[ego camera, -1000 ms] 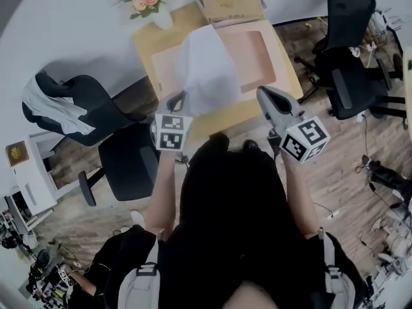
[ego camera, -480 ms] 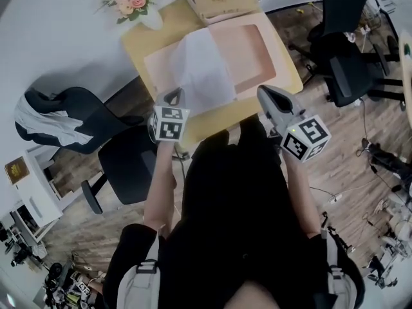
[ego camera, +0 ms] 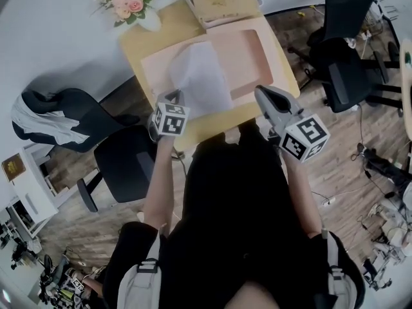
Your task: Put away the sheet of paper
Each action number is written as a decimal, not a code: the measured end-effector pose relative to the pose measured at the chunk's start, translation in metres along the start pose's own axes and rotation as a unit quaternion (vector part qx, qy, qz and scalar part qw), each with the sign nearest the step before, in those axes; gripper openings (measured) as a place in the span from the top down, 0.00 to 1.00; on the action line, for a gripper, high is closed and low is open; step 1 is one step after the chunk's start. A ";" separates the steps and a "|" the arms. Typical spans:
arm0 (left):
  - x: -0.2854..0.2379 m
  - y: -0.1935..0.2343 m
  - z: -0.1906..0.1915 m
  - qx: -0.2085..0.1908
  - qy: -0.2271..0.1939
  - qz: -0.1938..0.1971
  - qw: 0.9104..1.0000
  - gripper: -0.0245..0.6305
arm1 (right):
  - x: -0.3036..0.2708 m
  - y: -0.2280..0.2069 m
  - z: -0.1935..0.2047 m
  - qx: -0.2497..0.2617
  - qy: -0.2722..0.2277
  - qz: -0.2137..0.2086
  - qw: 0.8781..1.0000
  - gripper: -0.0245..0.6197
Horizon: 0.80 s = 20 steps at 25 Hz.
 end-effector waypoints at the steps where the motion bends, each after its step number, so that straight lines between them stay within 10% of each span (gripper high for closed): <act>1: -0.003 0.000 -0.001 -0.001 0.003 -0.001 1.000 0.95 | 0.000 -0.002 0.000 -0.001 0.002 0.000 1.000 0.96; 20: -0.036 0.005 -0.010 0.002 0.034 -0.013 0.999 0.95 | 0.000 -0.029 -0.004 -0.007 0.017 0.000 1.000 0.96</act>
Point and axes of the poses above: the fingertips, and each gripper's own axes: x backward along the fingers, y to its left, z out of its underside, the point moved 10 cm from there along x, backward along the fingers, and after that the axes turned 3 degrees about -x, right-handed, at the moved point
